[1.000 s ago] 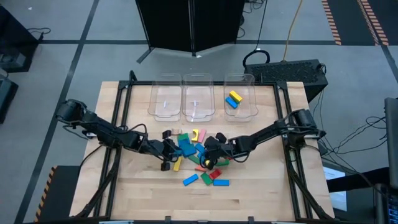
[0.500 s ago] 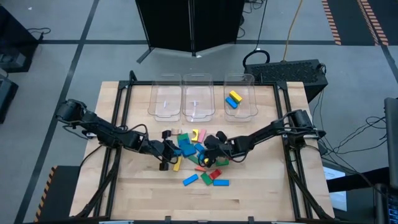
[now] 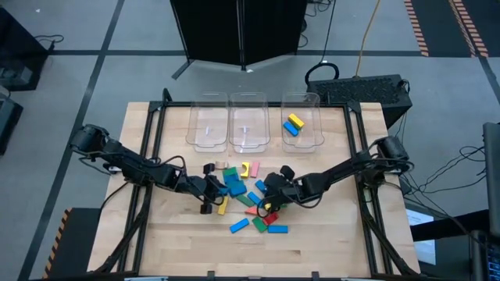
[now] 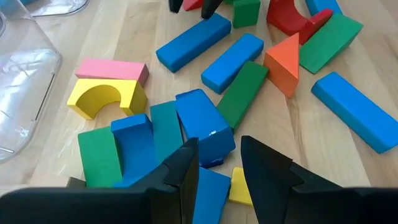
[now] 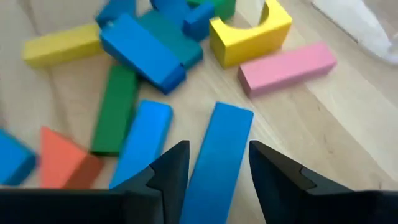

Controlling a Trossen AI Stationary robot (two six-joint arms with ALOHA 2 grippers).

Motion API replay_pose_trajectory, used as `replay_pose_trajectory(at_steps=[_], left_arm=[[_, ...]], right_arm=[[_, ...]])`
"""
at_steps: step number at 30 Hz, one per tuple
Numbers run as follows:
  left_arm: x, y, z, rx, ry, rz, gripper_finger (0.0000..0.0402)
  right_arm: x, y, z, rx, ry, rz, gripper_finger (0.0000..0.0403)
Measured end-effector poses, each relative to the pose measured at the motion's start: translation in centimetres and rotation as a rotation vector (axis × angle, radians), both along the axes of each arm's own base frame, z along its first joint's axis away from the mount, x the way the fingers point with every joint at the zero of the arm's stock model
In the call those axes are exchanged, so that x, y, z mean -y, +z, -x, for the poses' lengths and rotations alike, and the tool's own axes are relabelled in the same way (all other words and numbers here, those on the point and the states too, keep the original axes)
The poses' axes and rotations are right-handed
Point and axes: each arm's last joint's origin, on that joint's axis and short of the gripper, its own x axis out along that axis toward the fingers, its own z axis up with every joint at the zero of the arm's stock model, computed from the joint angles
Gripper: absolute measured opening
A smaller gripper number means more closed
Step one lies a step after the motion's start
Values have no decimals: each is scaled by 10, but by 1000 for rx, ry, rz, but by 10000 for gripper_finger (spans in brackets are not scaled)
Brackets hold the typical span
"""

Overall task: Sort blocks by size
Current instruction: Put the dark blue rectangular block into the right transparent bin

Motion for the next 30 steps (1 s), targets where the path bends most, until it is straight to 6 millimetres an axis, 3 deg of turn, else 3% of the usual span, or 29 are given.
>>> replay_pose_trajectory(at_steps=[5,14,25,30], left_arm=[[0,0,0,0,10,12,123],[-1,0,0,4,30,-1,123],[-1,0,0,4,31,-3,123],[-1,0,0,4,31,-2,123]], right_arm=[[-6,1,4,-3,-20,-33,155],[-7,-19,2,-60,-32,-2,160],[-10,-21,3,-57,-41,9,229],[-14,-21,4,-59,-30,7,241]])
